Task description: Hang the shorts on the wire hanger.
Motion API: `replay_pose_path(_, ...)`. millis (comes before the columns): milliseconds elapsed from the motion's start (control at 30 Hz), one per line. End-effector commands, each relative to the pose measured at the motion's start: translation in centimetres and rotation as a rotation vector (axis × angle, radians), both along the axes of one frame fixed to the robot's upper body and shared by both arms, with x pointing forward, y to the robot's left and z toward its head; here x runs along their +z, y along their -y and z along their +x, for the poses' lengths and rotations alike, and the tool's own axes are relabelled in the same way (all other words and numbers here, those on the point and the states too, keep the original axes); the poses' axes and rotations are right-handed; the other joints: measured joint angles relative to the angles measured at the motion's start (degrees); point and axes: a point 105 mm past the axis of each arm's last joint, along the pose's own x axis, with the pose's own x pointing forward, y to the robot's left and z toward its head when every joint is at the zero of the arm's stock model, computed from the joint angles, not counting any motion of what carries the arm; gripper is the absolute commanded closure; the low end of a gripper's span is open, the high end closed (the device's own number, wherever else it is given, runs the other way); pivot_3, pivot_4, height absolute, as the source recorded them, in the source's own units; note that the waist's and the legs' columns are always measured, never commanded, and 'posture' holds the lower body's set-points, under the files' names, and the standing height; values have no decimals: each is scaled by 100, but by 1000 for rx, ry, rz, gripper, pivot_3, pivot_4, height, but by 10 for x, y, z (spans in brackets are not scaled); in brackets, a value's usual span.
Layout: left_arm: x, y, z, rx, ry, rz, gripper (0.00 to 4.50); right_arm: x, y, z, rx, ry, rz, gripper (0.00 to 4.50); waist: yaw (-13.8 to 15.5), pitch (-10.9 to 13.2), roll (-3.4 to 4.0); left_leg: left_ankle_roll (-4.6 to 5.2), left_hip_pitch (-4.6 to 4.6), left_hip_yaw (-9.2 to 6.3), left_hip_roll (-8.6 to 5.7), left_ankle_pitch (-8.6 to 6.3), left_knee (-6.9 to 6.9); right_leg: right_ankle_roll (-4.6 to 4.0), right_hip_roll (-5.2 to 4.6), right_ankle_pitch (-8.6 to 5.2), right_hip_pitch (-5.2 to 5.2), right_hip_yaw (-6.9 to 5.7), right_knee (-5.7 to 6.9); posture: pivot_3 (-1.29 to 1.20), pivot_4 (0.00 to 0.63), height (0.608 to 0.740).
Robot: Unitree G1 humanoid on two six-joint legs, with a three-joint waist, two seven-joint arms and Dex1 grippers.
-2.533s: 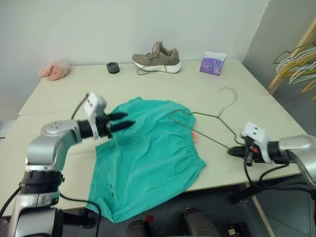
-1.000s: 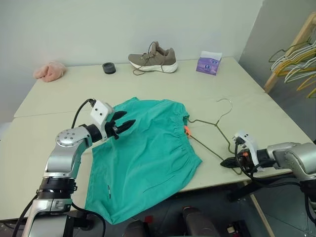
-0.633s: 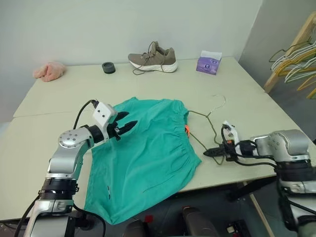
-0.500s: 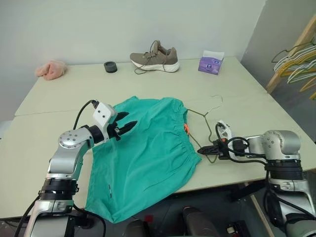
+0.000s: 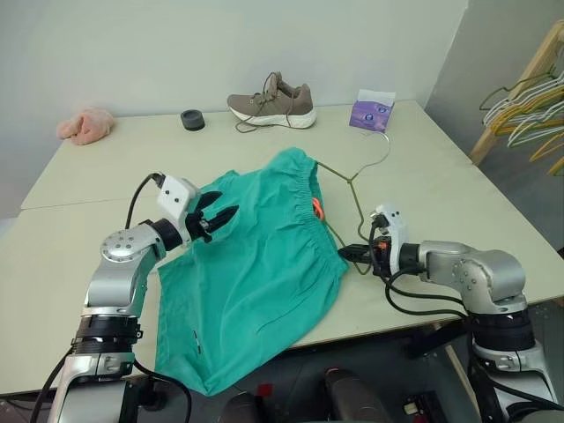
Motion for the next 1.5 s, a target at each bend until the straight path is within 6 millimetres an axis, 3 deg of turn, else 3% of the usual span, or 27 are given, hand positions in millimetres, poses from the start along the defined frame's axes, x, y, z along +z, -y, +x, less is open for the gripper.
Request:
replay_pose_path(33, 52, -12, 5, 19, 166, -3, 907, 17, -7, 4, 78, 194, -78, 4500, 6, -1, -1, 0, -2, 0, -1, 0, 2, -1, 0, 1, -1, 0, 0, -181, 72, 740)
replay_pose_path(133, 75, -14, 7, -9, 234, 76, 33, 14, -7, 5, 117, 247, -141, 4500, 18, -1, -2, 0, -7, 1, -3, 0, 3, -13, -1, 11, -3, 2, -3, -172, 67, 740)
replay_pose_path(233, 84, -13, 3, -115, 264, 287, 33, 15, -6, 7, 166, 326, -217, 4500, 10, -1, -2, -1, -12, 4, -3, 0, 3, -13, -1, 11, -10, 4, -4, -169, 67, 740)
replay_pose_path(333, 82, -10, 0, -207, 229, 382, 33, 15, -7, 8, 203, 378, -262, 4500, 13, -1, -2, -2, -14, 7, -2, 1, 1, -14, 0, 11, -17, 5, -2, -165, 67, 740)
replay_pose_path(533, 62, 15, -14, -453, 138, 554, 33, 17, -11, 8, 308, 516, -372, 4500, 18, -1, -2, -2, -19, 9, -3, 1, 4, -14, -1, 11, -23, 5, 0, -171, 71, 740)
replay_pose_path(700, 53, 30, -10, -522, 141, 593, 33, 20, -17, 6, 383, 616, -434, 4500, 24, -1, -2, -2, -33, 13, -2, 1, 6, -14, 0, 11, -39, 9, 3, -182, 73, 740)
replay_pose_path(1133, 8, 31, -24, -642, -23, 678, 33, 37, -24, 10, 416, 788, -472, 4500, -11, -1, -2, -1, -30, 15, 1, 2, 10, -15, 2, 11, -39, 12, 9, -198, 75, 740)
replay_pose_path(1233, 5, 31, -26, -647, -45, 662, 596, 40, -25, 11, 419, 817, -468, 4500, -9, -1, -2, -1, -31, 15, 0, 2, 12, -15, 2, 12, -39, 12, 9, -197, 76, 740)
replay_pose_path(1500, 3, 32, -25, -641, -64, 646, 3096, 45, -29, 10, 435, 863, -458, 4500, -8, -1, -2, -1, -31, 15, -1, 2, 14, -15, 1, 12, -38, 12, 10, -198, 77, 740)
